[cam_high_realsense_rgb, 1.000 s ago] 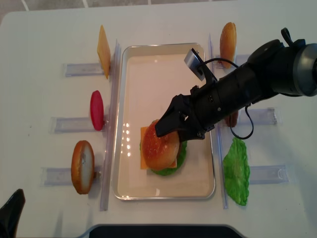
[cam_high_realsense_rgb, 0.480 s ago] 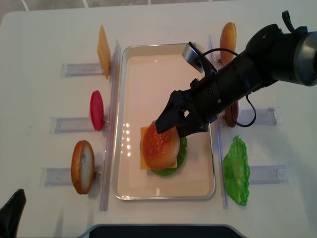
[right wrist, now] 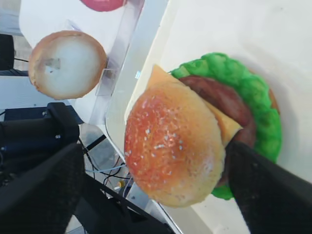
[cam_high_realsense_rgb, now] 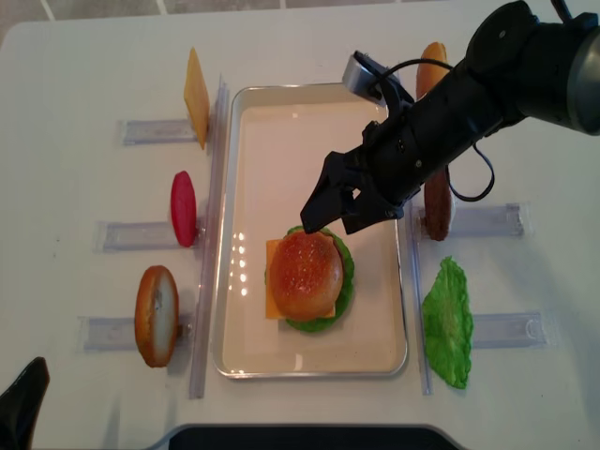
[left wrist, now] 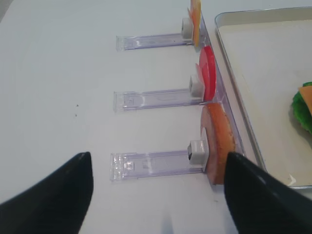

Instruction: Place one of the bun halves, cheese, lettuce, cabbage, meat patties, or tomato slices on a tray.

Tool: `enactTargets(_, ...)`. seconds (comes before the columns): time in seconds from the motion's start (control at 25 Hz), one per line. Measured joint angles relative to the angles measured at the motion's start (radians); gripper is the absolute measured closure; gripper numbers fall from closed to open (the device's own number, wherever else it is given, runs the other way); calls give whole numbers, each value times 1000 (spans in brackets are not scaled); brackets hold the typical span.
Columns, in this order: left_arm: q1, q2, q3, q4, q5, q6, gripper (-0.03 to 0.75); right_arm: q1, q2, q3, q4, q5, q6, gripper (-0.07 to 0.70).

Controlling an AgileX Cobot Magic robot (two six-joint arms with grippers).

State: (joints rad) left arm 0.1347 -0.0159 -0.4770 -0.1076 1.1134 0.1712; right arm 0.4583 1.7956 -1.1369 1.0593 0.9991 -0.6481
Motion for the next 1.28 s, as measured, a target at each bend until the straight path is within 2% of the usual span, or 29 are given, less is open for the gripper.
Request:
enactTargets(0.2, 0, 0, 0, -1, 0, 0, 74, 0, -23, -40, -142, 7, 112, 34)
enactTargets(0.4, 0, 0, 0, -1, 0, 0, 74, 1, -23, -122, -337, 55, 266, 34)
enactTargets(0.84, 0, 0, 0, -1, 0, 0, 74, 1, -23, -481, -800, 211, 583, 26)
enactTargets(0.96, 0, 0, 0, -1, 0, 0, 74, 1, -26, -536, -884, 216, 621, 20)
enactTargets(1.16, 0, 0, 0, -1, 0, 0, 74, -1, -26, -543, -975, 222, 648, 20)
enactTargets(1.28, 0, 0, 0, -1, 0, 0, 74, -41, -26, -544, -993, 223, 665, 20)
